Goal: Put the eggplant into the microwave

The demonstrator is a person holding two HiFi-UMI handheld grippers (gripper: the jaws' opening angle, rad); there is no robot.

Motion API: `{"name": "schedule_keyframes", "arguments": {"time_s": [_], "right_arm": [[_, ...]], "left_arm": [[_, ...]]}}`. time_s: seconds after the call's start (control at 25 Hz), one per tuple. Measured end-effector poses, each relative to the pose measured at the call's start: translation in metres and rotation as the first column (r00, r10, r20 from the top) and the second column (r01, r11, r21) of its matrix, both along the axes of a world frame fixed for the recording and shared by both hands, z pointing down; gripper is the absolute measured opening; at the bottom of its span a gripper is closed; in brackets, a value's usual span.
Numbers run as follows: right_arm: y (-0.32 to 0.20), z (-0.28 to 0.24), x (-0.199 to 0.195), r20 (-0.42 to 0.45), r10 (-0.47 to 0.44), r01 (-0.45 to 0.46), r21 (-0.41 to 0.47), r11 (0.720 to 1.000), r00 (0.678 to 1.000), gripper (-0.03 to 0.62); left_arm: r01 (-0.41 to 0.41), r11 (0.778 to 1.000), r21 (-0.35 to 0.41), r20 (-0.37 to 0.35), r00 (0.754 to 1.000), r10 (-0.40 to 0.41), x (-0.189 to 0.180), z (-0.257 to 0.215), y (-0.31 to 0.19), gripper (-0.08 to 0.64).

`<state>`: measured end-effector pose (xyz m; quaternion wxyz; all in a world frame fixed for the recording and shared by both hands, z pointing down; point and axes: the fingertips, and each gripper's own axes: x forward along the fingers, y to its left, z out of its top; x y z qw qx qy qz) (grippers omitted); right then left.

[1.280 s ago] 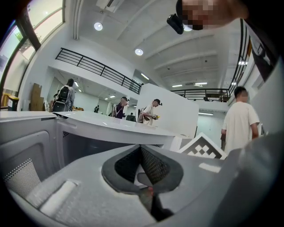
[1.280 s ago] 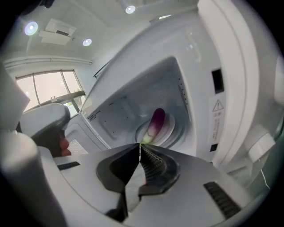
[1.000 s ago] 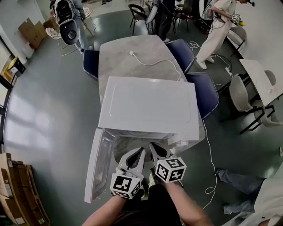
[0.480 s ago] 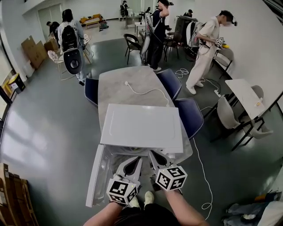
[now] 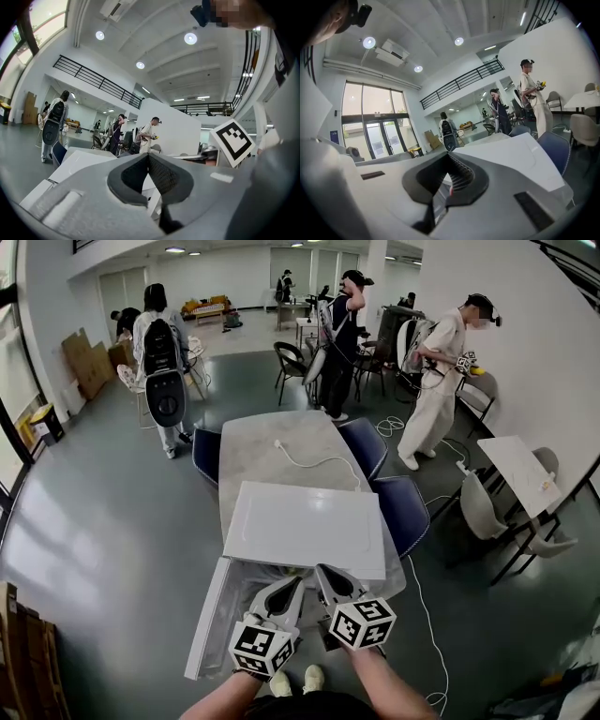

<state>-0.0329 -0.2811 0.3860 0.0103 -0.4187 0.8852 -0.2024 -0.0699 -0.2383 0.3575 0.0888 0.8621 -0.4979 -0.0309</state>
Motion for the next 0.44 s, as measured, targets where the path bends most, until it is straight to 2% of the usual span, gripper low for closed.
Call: {"name": "schedule_keyframes", "arguments": {"time_s": [0.28, 0.44], "right_arm": [[0.000, -0.007, -0.005, -0.002, -0.016, 0.016, 0.020, 1.000, 1.000, 0.000], [-0.011, -0.020, -0.003, -0.006, -0.015, 0.015, 0.066, 0.998, 1.000, 0.000]], "left_arm": [[0.015, 1.000, 0.016, 0.002, 1.000, -0.015, 0.000, -0.004, 0.001, 0.009], [0.024, 0.998, 0.063, 0.010, 1.000, -0.025, 0.001, -0.016, -0.010, 0.009]]}}
